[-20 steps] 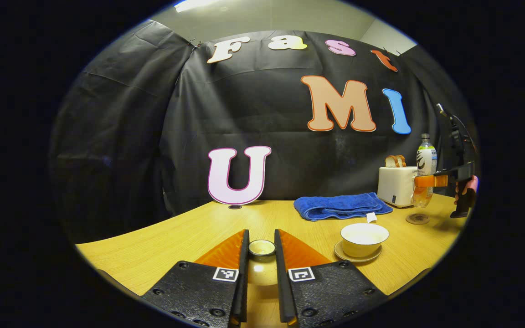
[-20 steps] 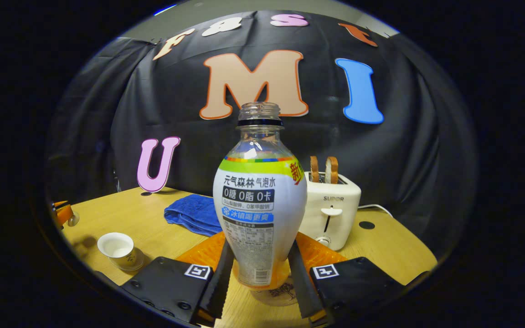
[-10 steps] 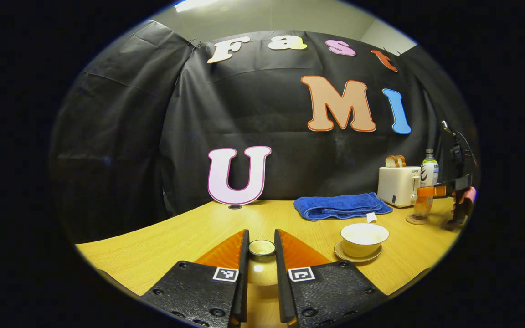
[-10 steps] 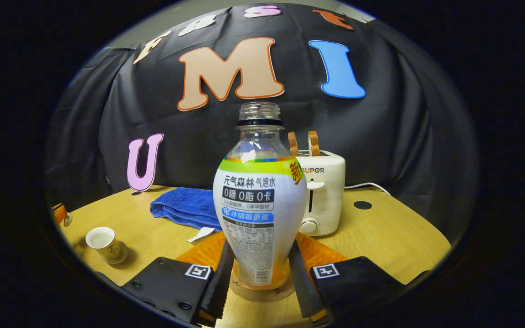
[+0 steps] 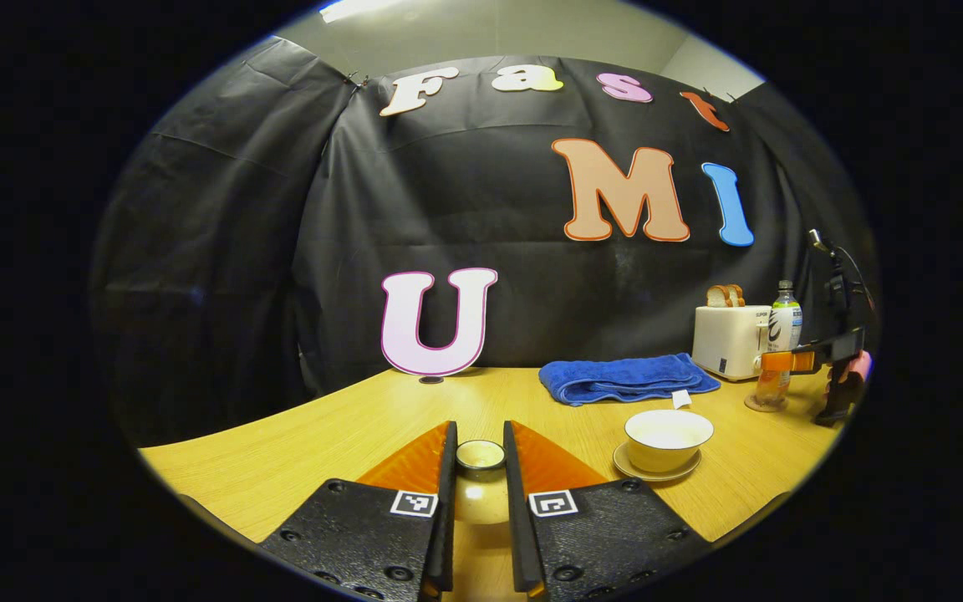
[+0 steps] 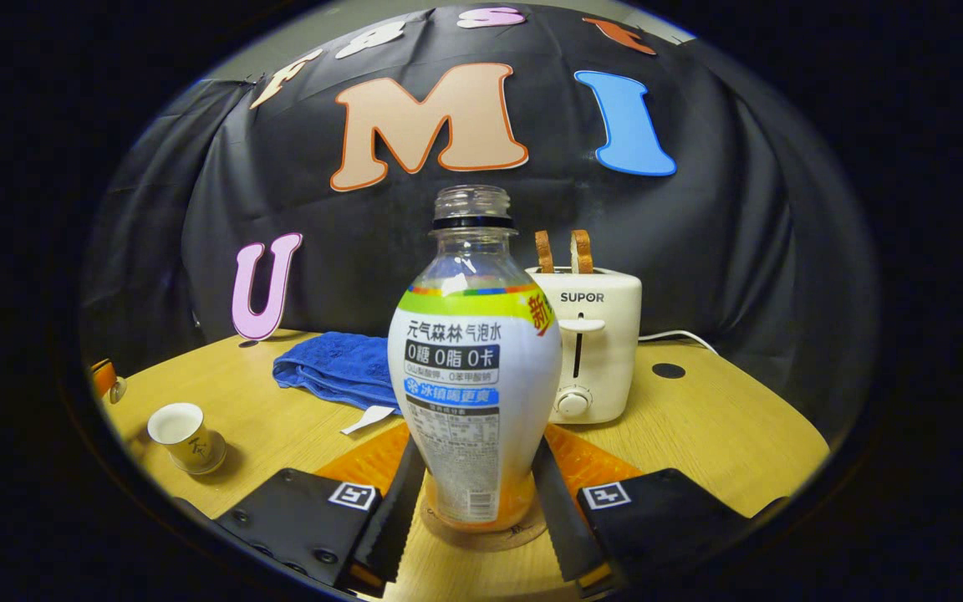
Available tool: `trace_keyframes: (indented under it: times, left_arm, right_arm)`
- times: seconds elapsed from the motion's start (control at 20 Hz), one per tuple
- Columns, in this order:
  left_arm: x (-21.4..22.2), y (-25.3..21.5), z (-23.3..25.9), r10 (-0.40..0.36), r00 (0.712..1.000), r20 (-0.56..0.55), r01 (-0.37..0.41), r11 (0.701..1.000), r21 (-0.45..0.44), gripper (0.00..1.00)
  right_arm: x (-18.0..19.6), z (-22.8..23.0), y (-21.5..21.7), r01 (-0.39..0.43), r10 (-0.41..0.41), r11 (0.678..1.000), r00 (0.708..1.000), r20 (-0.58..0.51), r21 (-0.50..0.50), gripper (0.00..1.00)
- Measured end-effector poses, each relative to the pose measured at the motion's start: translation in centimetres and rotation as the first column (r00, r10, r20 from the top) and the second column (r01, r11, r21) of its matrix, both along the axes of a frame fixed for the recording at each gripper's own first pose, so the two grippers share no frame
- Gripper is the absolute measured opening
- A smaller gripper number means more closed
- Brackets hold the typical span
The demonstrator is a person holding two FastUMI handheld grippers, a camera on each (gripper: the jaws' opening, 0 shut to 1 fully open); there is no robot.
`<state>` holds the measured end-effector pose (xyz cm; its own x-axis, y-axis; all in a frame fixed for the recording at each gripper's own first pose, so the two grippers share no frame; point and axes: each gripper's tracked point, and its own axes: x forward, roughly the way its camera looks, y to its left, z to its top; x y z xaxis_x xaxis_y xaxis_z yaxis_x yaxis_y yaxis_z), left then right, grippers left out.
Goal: Open the teacup lid with one hand, grasp the water bottle and pour water into the teacup with the other hand; after pouring, place the water bottle on the coaster and then close the teacup lid.
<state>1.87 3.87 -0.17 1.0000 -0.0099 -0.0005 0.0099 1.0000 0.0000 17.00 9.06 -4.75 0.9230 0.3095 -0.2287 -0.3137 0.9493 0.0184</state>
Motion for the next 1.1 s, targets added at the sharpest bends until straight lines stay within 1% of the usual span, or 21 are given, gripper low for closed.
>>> trace_keyframes:
  times: [0.15,0.3,0.35,0.5,0.55,0.6,0.65,0.75,0.8,0.85,0.9,1.0,1.1]
  left_arm:
    - [0.0,0.0,0.1,0.000,1.000,0.000,0.000,1.000,0.000,0.25]
    - [0.0,0.0,0.0,0.000,1.000,-0.001,0.000,1.000,0.000,0.25]
    - [0.0,0.0,0.0,-0.002,1.000,0.000,0.002,1.000,-0.001,0.25]
    - [0.1,-0.3,0.1,-0.014,1.000,0.002,0.014,1.000,-0.001,0.25]
    - [0.2,-0.4,0.0,-0.018,1.000,0.001,0.018,1.000,0.000,0.25]
    - [0.4,-0.6,0.2,-0.026,1.000,0.007,0.026,1.000,0.000,0.25]
    - [0.7,-0.7,0.1,-0.031,1.000,0.005,0.031,1.000,0.003,0.25]
    - [1.5,-1.6,0.1,-0.059,0.998,0.006,0.059,0.998,0.004,0.25]
    - [2.0,-2.1,0.0,-0.080,0.997,0.005,0.080,0.997,0.003,0.25]
    - [2.4,-2.7,0.0,-0.099,0.995,0.004,0.099,0.995,0.004,0.27]
    - [2.9,-3.2,0.0,-0.120,0.993,0.006,0.120,0.993,0.002,0.23]
    - [3.8,-4.6,0.0,-0.171,0.985,0.005,0.171,0.985,0.001,0.27]
    - [4.6,-6.5,0.2,-0.242,0.970,0.008,0.242,0.970,-0.001,0.27]
  right_arm:
    - [-0.3,0.0,-0.2,-0.003,0.003,1.000,1.000,0.002,0.019,0.75]
    - [-0.6,-0.4,-0.3,-0.007,0.007,0.999,1.000,-0.012,0.031,0.89]
    - [-0.7,-0.2,-0.5,-0.004,0.004,0.999,1.000,-0.006,0.034,0.92]
    - [-1.2,0.1,-0.9,0.003,-0.003,0.999,1.000,0.014,0.035,0.92]
    - [-1.5,0.0,-1.1,0.004,-0.005,0.999,1.000,0.014,0.039,0.89]
    - [-2.0,0.3,-1.3,0.004,-0.005,0.999,1.000,0.019,0.051,0.89]
    - [-2.5,0.4,-1.6,0.007,-0.008,0.998,1.000,0.023,0.056,0.93]
    - [-3.3,0.5,-2.0,0.014,-0.016,0.998,0.999,0.028,0.057,0.90]
    - [-3.9,0.6,-2.2,0.011,-0.013,0.998,0.999,0.035,0.059,0.90]
    - [-4.4,0.8,-2.3,0.012,-0.015,0.998,0.999,0.045,0.058,0.93]
    - [-5.1,1.1,-2.6,0.013,-0.016,0.998,0.998,0.060,0.056,0.93]
    - [-6.5,1.7,-3.1,0.019,-0.023,0.999,0.994,0.103,0.042,0.93]
    - [-8.0,2.4,-3.4,0.020,-0.025,0.999,0.988,0.150,0.038,0.92]
